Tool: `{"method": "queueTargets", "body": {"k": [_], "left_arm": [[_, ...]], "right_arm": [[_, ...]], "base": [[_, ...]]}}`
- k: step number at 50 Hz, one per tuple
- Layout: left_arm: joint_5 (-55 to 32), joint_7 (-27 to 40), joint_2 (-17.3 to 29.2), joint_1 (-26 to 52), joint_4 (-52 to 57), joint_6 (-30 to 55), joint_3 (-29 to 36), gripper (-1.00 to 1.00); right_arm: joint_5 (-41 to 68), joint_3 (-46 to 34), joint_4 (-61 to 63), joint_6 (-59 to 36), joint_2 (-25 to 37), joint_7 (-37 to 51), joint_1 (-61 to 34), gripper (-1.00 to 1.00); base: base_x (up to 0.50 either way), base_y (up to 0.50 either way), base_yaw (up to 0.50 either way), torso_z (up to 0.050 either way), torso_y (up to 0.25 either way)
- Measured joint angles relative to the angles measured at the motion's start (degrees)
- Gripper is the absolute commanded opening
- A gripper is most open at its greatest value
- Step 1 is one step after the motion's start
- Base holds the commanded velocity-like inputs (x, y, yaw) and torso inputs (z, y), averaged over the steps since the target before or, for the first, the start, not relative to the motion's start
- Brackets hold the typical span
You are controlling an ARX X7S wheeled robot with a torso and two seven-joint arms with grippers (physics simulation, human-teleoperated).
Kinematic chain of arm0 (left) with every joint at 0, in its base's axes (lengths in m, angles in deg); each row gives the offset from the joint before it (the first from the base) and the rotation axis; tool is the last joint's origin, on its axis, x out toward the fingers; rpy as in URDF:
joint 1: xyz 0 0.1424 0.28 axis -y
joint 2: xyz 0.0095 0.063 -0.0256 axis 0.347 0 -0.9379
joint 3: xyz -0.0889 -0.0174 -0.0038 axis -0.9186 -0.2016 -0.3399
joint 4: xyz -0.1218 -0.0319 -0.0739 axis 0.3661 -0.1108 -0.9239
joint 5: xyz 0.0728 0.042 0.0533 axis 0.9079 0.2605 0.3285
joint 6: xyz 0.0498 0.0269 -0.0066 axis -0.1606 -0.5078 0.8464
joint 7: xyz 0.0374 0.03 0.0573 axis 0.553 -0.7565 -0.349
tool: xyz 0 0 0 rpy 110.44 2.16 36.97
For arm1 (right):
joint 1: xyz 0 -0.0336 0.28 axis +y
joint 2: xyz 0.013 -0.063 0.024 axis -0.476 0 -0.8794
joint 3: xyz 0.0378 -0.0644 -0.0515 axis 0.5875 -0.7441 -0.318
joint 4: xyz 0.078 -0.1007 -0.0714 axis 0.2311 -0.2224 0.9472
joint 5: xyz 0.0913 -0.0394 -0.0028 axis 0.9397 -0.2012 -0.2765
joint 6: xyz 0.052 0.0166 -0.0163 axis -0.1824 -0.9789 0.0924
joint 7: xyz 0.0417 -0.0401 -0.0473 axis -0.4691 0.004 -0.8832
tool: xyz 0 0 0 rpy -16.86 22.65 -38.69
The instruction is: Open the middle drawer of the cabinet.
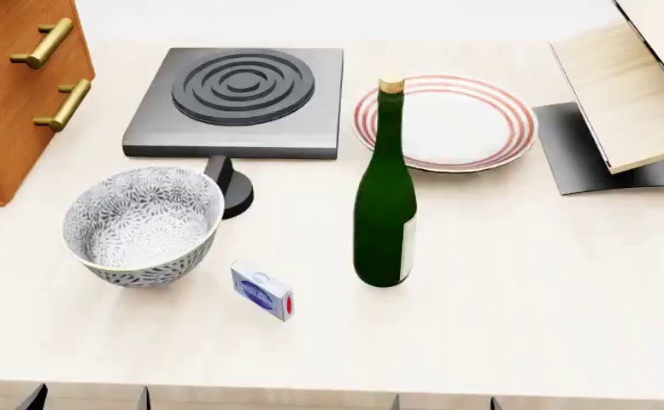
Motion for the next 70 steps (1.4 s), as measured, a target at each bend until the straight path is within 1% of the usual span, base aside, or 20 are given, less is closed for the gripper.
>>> {"method": "queueTargets", "body": {"k": [15, 16, 17, 27, 38, 45, 53, 61, 70], "left_arm": [[-1.5, 2.0, 1.8, -0.6, 0.4, -1.7, 2.3, 1.00], [-10.4, 1.5, 2.3, 0.9, -5.1, -7.2, 9.2, 1.00], [-9.5, 1.4, 1.6, 0.6, -5.0, -6.8, 9.2, 1.00], [-5.2, 2.6, 2.6, -0.5, -1.1, -4.5, 6.0, 1.00], [-4.3, 4.1, 3.9, -0.9, 0.4, -3.9, 5.7, 1.00], [-3.2, 5.7, 4.7, -1.4, 2.6, -4.3, 6.1, 1.00], [-2.4, 7.1, 5.8, -2.7, 9.5, -2.9, 6.5, 1.00], [-2.5, 8.2, 7.1, -4.9, 21.1, 0.6, 6.3, 1.00], [-4.9, 9.2, 8.5, -6.9, 35.5, 6.7, 5.2, 1.00]], "right_arm": [[2.2, -1.9, 0.4, -0.6, 1.7, 2.1, 0.2, 1.00], [2.2, -0.1, -5.0, -0.9, 1.6, 0.3, -2.8, 1.00], [2.1, -0.1, -5.6, -1.1, 1.8, 0.5, -2.5, 1.00], [3.0, -2.4, -1.8, -1.1, 2.6, 2.5, -0.9, 1.00], [3.9, -4.3, 0.0, -0.8, 3.7, 4.4, -0.1, 1.00], [4.3, -5.2, 4.7, -2.1, 4.5, 5.7, 1.0, 1.00], [3.4, -6.3, 13.6, -5.2, 5.6, 7.5, 2.7, 1.00], [1.7, -7.5, 25.1, -9.3, 6.5, 9.5, 4.9, 1.00], [-0.8, -9.7, 38.0, -14.0, 7.5, 10.9, 7.0, 1.00]], "base": [[0.00, 0.00, 0.00, 0.000, 0.000], [0.00, 0.00, 0.00, 0.000, 0.000], [0.00, 0.00, 0.00, 0.000, 0.000], [0.00, 0.00, 0.00, 0.000, 0.000], [0.00, 0.00, 0.00, 0.000, 0.000], [0.00, 0.00, 0.00, 0.000, 0.000], [0.00, 0.00, 0.00, 0.000, 0.000], [0.00, 0.00, 0.00, 0.000, 0.000], [0.00, 0.00, 0.00, 0.000, 0.000]]}}
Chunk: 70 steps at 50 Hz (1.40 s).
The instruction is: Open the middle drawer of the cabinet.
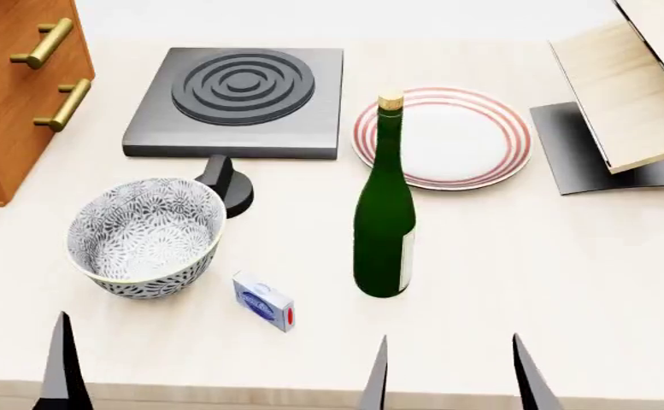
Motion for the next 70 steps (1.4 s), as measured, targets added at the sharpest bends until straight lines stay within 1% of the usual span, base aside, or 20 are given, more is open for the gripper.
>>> {"method": "queueTargets", "body": {"k": [7, 14, 17, 20, 26, 32, 37, 42, 53, 70], "left_arm": [[-2.4, 0.8, 1.0, -0.7, 9.2, 4.3, -1.3, 1.00], [-4.6, 1.5, 2.0, -1.4, 16.0, 7.3, -2.4, 1.00], [-5.8, 2.6, 3.3, -1.8, 18.2, 7.7, -2.5, 1.00], [-7.5, 5.8, 6.4, -2.1, 19.9, 7.1, -1.5, 1.00], [-10.9, 14.8, 14.9, -1.8, 22.1, 4.7, 2.4, 1.00], [-13.2, 21.8, 21.5, -1.2, 23.2, 2.4, 5.7, 1.00], [-14.2, 26.6, 25.9, -0.6, 23.8, 0.6, 8.5, 1.00], [-14.6, 30.1, 29.1, 0.1, 24.0, -0.6, 10.7, 1.00], [-14.6, 34.5, 33.0, 0.9, 24.1, -2.4, 13.8, 1.00], [-13.7, 38.3, 36.2, 1.7, 24.2, -3.9, 16.4, 1.00]], "right_arm": [[-2.6, -2.1, 7.9, -2.7, 0.7, 0.9, 1.2, 1.00], [-5.7, -4.4, 14.2, -5.0, 1.3, 1.5, 2.0, 1.00], [-7.3, -5.0, 16.2, -5.3, 0.9, 1.3, 2.4, 1.00], [-9.2, -4.9, 17.8, -4.6, -0.6, -0.2, 3.2, 1.00], [-11.8, -4.2, 19.7, -2.4, -3.1, -2.6, 4.7, 1.00], [-13.1, -3.8, 20.8, -0.6, -4.4, -3.8, 5.7, 1.00], [-13.6, -3.6, 21.3, 0.6, -5.1, -4.5, 6.3, 1.00], [-13.9, -3.4, 21.7, 1.8, -5.5, -4.9, 6.8, 1.00], [-14.4, -3.0, 21.9, 4.2, -6.0, -5.1, 7.7, 1.00], [-15.3, -3.3, 22.0, 5.1, -6.2, -5.3, 8.2, 1.00]], "base": [[0.00, 0.00, 0.00, 0.000, 0.000], [0.00, 0.00, 0.00, 0.000, 0.000], [0.00, 0.00, 0.00, 0.000, 0.000], [0.00, 0.00, 0.00, 0.000, 0.000], [0.00, 0.00, 0.00, 0.000, 0.000], [0.00, 0.00, 0.00, 0.000, 0.000], [0.13, 0.00, 0.00, 0.000, 0.000], [0.45, 0.00, 0.00, 0.000, 0.000], [0.46, 0.00, 0.00, 0.000, 0.000], [0.46, 0.00, 0.00, 0.000, 0.000]]}}
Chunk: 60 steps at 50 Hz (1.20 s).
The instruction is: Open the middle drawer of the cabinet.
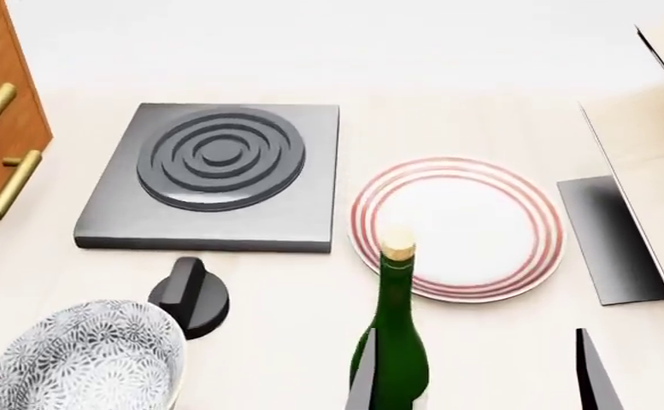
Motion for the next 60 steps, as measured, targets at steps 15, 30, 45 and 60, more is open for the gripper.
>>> {"method": "queueTargets", "body": {"k": [15, 30, 45, 60], "left_arm": [[0.3, 2.3, 1.8, 0.9, -0.2, -0.7, 1.5, 1.00], [0.7, 3.3, 2.6, 1.7, -1.0, -1.0, 2.7, 1.00], [0.4, 1.4, 4.9, 4.2, -2.7, 2.4, 3.7, 1.00], [-4.0, -4.5, 9.3, 16.4, -5.3, 18.6, 5.2, 1.00]], "right_arm": [[-0.4, -0.2, 0.0, 0.1, -0.1, -0.2, 0.1, 1.00], [-0.3, -0.3, 0.0, -0.6, 0.0, -0.5, -0.2, 1.00], [-0.8, -1.0, 0.0, -2.3, 0.1, -0.8, -0.9, 1.00], [-1.1, -1.6, 0.0, -4.9, 0.5, -0.7, -1.8, 1.00]], "base": [[0.46, 0.00, 0.00, 0.000, 0.001], [0.42, 0.00, 0.00, 0.000, 0.001], [0.03, 0.00, 0.00, 0.000, 0.000], [0.00, 0.00, 0.00, 0.000, 0.000]]}}
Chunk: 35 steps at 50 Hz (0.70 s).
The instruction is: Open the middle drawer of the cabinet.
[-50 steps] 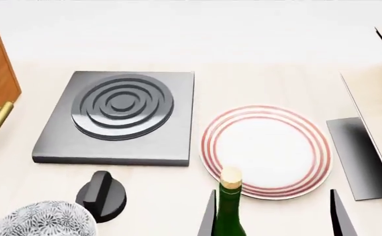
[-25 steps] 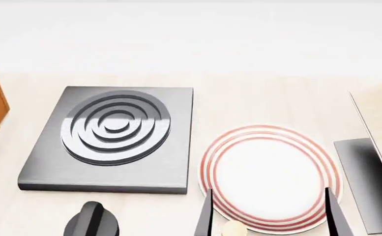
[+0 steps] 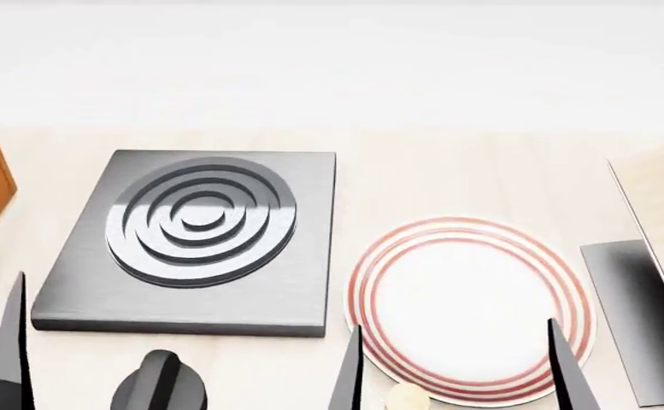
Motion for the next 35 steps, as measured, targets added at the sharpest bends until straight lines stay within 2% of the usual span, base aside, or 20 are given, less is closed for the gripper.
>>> {"method": "queueTargets", "body": {"k": [8, 15, 35], "left_arm": [[2.0, -4.2, -0.1, 8.4, -3.1, 8.1, 3.8, 1.00], [5.9, -8.0, -1.3, 15.1, -8.8, 11.9, 8.3, 1.00], [20.9, -16.4, -5.8, 28.3, -31.8, 10.9, 22.6, 1.00]], "right_arm": [[-0.1, 0.0, 0.0, -0.7, 0.0, -0.1, -0.1, 1.00], [-0.1, 0.1, 0.0, -1.0, 0.0, -0.1, -0.2, 1.00], [0.7, 0.5, -0.1, -1.8, 0.6, 0.2, -0.5, 1.00]], "base": [[0.00, 0.00, 0.00, 0.000, 0.000], [0.00, 0.00, 0.00, 0.000, 0.000], [0.00, 0.00, 0.00, 0.000, 0.000]]}}
